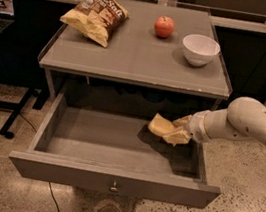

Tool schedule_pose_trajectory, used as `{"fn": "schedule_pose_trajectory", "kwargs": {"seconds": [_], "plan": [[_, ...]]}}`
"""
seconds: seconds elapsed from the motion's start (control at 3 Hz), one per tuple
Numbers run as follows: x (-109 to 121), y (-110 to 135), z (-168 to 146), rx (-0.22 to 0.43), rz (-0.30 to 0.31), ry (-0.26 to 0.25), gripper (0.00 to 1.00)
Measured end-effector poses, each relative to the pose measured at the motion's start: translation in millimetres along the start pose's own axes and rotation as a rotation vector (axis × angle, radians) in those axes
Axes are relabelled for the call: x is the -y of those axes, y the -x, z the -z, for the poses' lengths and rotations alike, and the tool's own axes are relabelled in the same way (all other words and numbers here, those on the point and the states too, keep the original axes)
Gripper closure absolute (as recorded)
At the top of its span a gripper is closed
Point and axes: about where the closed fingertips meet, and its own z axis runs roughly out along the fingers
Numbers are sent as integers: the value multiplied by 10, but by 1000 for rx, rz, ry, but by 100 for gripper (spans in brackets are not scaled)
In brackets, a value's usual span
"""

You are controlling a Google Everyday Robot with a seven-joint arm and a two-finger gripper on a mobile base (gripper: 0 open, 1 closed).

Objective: Place sponge into top drawer

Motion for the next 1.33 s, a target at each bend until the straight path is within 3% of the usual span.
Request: {"fn": "schedule_pose_trajectory", "kwargs": {"seconds": [0.33,0.67,1.33], "plan": [[28,-101,-60,-15,-25,14,100],[28,-103,-61,-15,-25,14,81],[28,-103,-62,-15,-25,14,35]]}}
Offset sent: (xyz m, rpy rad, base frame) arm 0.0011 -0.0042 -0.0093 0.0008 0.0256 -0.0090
